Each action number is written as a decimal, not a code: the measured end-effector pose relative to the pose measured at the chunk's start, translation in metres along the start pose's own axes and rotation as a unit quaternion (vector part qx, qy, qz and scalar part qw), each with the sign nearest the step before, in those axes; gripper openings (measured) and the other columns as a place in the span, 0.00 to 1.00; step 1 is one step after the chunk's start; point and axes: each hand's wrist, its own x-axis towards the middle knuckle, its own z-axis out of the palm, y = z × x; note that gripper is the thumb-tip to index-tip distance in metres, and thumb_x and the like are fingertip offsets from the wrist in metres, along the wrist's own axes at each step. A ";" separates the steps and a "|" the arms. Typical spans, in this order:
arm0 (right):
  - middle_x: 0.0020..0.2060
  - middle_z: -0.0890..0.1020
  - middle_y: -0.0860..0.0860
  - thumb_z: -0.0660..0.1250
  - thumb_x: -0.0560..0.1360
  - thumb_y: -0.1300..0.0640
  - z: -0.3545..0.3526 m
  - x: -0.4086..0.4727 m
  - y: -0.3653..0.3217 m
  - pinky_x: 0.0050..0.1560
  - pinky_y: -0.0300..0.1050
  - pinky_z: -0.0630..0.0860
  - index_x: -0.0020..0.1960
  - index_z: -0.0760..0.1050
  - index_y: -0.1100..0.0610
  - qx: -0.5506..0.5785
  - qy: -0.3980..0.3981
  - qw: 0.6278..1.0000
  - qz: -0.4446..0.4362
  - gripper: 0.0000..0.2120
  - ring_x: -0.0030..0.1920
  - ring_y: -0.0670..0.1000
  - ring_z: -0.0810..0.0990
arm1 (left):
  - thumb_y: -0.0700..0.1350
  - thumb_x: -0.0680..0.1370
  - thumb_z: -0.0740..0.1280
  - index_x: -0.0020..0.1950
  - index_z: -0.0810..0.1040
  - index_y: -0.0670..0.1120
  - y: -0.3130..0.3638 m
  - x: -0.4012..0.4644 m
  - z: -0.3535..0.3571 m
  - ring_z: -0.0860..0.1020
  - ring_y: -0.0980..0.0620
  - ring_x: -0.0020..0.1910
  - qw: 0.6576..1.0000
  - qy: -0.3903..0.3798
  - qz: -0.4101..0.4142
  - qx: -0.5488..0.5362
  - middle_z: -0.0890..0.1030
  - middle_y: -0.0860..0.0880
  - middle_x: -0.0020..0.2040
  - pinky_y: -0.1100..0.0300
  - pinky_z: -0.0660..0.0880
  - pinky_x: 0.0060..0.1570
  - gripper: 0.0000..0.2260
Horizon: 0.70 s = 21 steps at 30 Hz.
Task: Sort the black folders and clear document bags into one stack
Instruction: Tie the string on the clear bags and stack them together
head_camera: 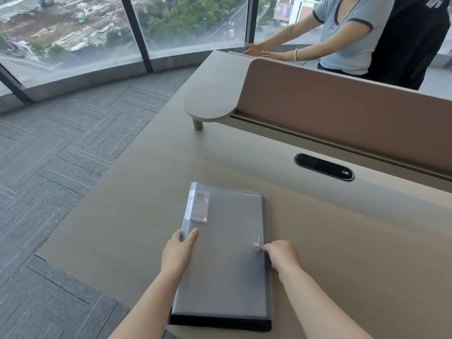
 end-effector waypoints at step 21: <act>0.28 0.69 0.52 0.64 0.71 0.61 0.007 0.004 -0.004 0.29 0.44 0.58 0.32 0.63 0.56 -0.145 0.027 0.989 -0.017 0.12 0.30 0.55 0.66 | 0.69 0.59 0.73 0.51 0.82 0.42 0.008 0.038 -0.016 0.85 0.42 0.47 0.987 -0.117 -0.103 -0.043 0.86 0.41 0.50 0.46 0.80 0.55 0.34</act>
